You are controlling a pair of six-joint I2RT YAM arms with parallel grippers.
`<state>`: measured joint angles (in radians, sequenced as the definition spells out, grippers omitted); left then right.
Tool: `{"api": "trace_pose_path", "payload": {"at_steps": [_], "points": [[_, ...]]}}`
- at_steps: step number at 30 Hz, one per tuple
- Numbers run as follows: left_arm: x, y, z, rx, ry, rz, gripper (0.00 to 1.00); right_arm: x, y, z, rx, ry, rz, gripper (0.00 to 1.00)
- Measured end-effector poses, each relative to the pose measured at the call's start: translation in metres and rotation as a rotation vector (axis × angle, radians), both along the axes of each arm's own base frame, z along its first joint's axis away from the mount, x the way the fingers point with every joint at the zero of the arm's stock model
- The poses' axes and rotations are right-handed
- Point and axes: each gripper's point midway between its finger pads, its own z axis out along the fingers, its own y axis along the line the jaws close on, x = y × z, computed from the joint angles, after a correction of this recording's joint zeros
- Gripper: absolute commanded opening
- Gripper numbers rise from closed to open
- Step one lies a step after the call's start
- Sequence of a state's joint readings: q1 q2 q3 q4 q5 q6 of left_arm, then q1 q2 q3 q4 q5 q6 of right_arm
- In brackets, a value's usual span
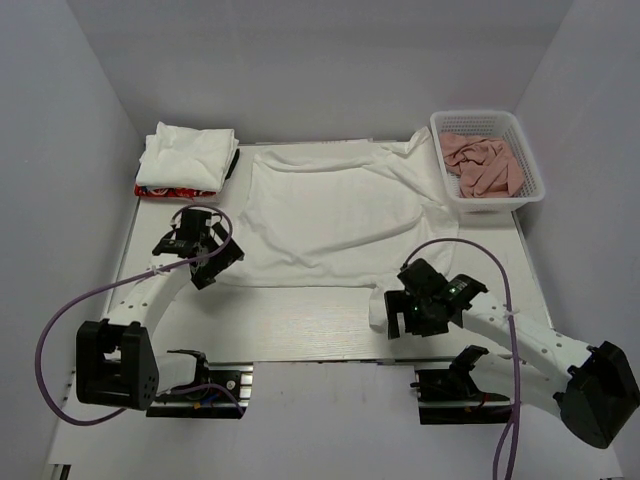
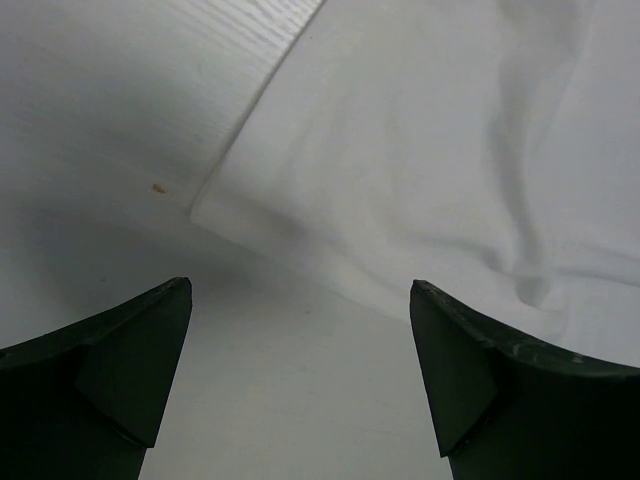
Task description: Fold and stack the t-shirts
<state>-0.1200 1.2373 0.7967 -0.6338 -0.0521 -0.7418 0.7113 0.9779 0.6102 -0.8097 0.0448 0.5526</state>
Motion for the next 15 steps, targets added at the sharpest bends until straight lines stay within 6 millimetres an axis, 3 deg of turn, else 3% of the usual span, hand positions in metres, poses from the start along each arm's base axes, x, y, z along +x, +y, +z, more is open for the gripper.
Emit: {"api": "trace_pose_path", "payload": {"at_steps": [4,10,13,14,15], "points": [[-0.014,0.007,-0.015,0.013,0.028,0.035,1.00,-0.019,-0.001,-0.018,-0.056,0.069,0.001,0.90],[-0.014,0.010,-0.024,0.019,0.036,0.066,1.00,-0.005,0.002,-0.037,-0.143,0.041,-0.066,0.89],[-0.013,0.011,-0.032,0.024,0.058,0.079,1.00,0.006,0.009,-0.039,-0.132,0.002,-0.105,0.67],[-0.013,0.012,-0.035,0.027,0.068,0.082,1.00,0.010,0.011,-0.039,-0.127,-0.009,-0.120,0.45],[-0.013,0.012,-0.038,0.029,0.079,0.088,1.00,0.012,0.012,-0.040,-0.127,-0.013,-0.126,0.34]]}}
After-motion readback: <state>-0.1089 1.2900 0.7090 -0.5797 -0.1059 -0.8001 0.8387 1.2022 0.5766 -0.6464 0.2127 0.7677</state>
